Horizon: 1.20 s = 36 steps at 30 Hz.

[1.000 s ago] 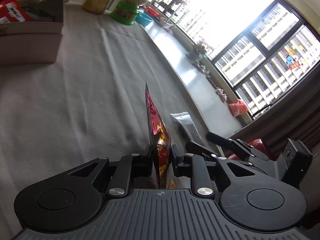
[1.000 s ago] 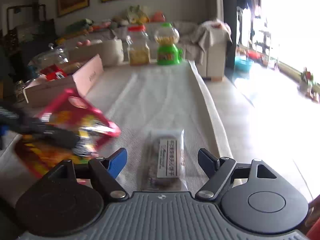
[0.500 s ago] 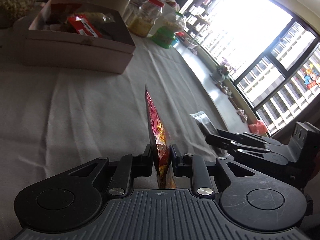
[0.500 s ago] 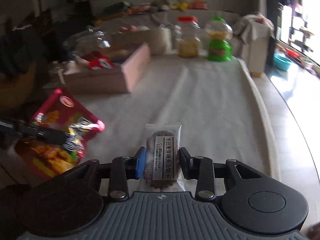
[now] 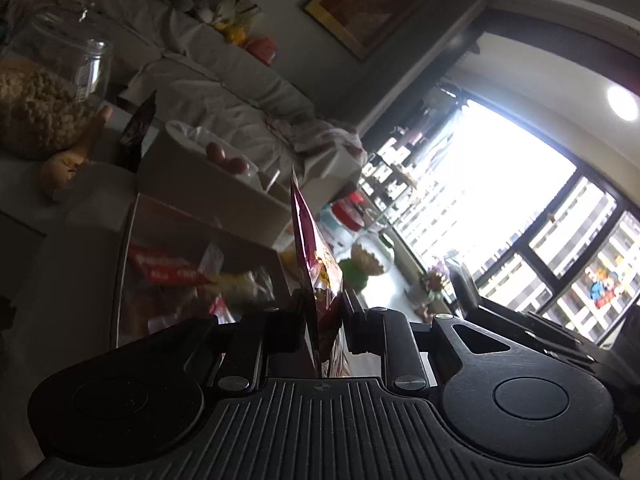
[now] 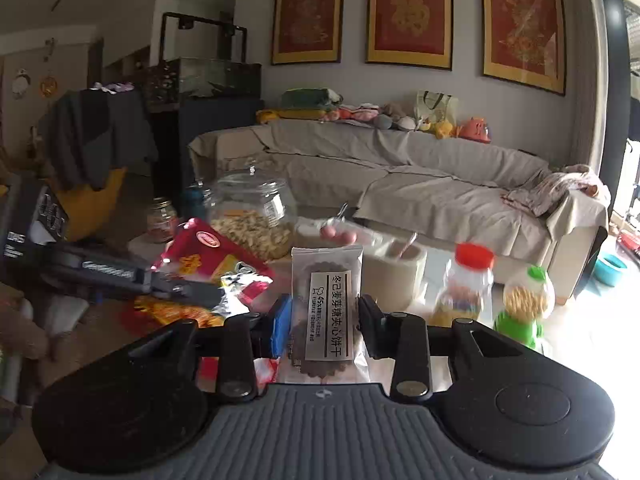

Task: Organize snacks
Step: 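Carry the red bag and cookie packet into the pink box and open both grippers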

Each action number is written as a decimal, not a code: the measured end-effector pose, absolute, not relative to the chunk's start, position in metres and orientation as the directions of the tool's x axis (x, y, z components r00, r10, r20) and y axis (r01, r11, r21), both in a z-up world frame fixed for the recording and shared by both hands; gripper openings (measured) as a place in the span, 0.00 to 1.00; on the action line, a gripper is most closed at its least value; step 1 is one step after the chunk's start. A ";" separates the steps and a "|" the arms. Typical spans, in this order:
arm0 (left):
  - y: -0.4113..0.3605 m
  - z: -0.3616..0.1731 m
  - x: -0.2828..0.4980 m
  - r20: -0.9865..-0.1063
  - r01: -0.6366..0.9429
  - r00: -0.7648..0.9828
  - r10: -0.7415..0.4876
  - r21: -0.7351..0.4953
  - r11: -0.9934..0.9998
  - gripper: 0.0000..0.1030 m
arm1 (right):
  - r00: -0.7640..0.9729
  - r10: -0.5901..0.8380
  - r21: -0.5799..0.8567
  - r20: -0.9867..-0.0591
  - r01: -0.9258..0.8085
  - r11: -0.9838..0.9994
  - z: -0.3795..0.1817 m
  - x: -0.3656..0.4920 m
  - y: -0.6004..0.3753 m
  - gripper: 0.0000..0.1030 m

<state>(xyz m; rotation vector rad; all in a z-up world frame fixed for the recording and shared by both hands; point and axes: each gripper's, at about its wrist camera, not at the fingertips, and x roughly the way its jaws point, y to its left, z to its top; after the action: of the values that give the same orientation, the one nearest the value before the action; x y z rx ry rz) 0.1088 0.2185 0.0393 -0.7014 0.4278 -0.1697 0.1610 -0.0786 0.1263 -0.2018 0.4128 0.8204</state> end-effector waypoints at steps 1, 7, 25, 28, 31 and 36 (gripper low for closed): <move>0.227 0.031 0.126 -0.333 0.009 0.890 -0.311 -0.670 0.743 0.22 | 0.610 0.659 -0.017 -0.440 -0.740 0.673 0.125 0.170 -0.068 0.35; 0.243 -0.021 0.181 -0.512 -0.144 0.840 -0.179 -0.528 0.837 0.42 | 0.571 0.619 0.029 -0.539 -0.722 0.691 0.093 0.219 -0.018 0.35; 0.245 0.004 0.142 -0.494 -0.218 0.869 -0.022 -0.423 0.879 0.43 | 0.416 0.588 0.241 -0.694 -0.636 0.733 -0.002 0.301 0.032 0.41; 0.232 0.009 0.122 -0.470 -0.225 0.883 -0.006 -0.434 0.873 0.42 | 0.455 0.617 0.240 -0.642 -0.645 0.725 0.014 0.281 0.013 0.52; 0.205 0.017 0.097 -0.463 -0.241 0.886 0.037 -0.390 0.889 0.42 | 0.499 0.655 0.236 -0.568 -0.663 0.710 0.034 0.250 -0.014 0.63; 0.144 0.026 0.052 -0.431 -0.202 0.900 0.067 -0.274 0.940 0.37 | 0.528 0.666 0.207 -0.527 -0.680 0.703 0.048 0.186 -0.056 0.72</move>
<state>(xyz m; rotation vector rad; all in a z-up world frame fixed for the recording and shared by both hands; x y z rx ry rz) 0.0517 0.1443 0.0255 -0.3202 0.4311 0.1414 0.1858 -0.0555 0.0481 -0.0246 0.6183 0.8040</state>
